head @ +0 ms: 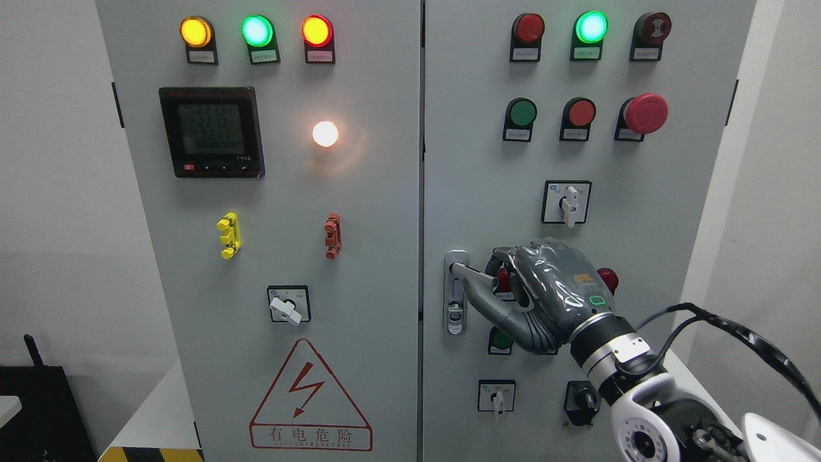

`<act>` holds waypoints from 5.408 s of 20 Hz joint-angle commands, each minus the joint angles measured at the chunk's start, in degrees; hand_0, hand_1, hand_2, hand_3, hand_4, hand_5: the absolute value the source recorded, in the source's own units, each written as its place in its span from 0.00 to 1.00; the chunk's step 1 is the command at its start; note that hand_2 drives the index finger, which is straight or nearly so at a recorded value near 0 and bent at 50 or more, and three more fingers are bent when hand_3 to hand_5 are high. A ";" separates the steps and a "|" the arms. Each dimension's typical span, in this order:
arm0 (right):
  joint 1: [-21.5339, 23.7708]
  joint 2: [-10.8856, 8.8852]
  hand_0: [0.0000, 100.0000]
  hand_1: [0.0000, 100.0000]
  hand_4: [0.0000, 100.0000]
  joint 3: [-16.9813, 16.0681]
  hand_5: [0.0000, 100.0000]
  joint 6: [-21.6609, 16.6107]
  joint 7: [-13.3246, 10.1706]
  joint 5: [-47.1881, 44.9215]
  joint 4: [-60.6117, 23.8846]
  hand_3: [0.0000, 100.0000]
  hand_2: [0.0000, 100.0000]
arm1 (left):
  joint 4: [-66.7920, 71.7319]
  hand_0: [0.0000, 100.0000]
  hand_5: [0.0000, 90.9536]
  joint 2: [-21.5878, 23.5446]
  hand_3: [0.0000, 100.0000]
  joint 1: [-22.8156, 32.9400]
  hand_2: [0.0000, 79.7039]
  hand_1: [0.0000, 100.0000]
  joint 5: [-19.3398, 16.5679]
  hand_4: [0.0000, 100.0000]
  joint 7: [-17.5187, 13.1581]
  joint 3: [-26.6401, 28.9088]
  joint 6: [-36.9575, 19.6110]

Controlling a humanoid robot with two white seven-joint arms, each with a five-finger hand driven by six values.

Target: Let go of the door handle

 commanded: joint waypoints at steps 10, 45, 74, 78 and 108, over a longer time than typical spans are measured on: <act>0.36 0.05 0.42 0.00 1.00 -0.03 1.00 -0.12 -0.09 0.00 -0.27 1.00 0.60 | -1.76 0.12 0.00 0.00 0.00 1.85 0.00 0.39 0.01 0.00 0.05 0.00 -0.02; 0.27 -0.13 0.43 0.00 1.00 -0.12 1.00 -0.12 -0.97 0.09 -0.45 1.00 0.69 | -1.76 0.12 0.00 0.00 0.00 1.85 0.00 0.39 0.01 0.00 0.05 0.00 -0.02; -0.35 -0.04 0.44 0.00 1.00 -0.47 1.00 -0.12 -0.97 0.09 -0.36 1.00 0.67 | -1.76 0.12 0.00 0.00 0.00 1.85 0.00 0.39 0.01 0.00 0.05 0.00 -0.02; -0.52 -0.04 0.44 0.00 1.00 -0.55 1.00 -0.12 -1.23 0.17 -0.36 1.00 0.65 | -1.76 0.12 0.00 0.00 0.00 1.85 0.00 0.39 0.01 0.00 0.05 0.00 -0.02; -2.28 3.73 0.45 0.00 1.00 -0.55 1.00 -1.88 -8.44 0.44 -0.27 1.00 0.55 | -1.76 0.12 0.00 0.00 0.00 1.85 0.00 0.39 0.01 0.00 0.05 0.00 -0.02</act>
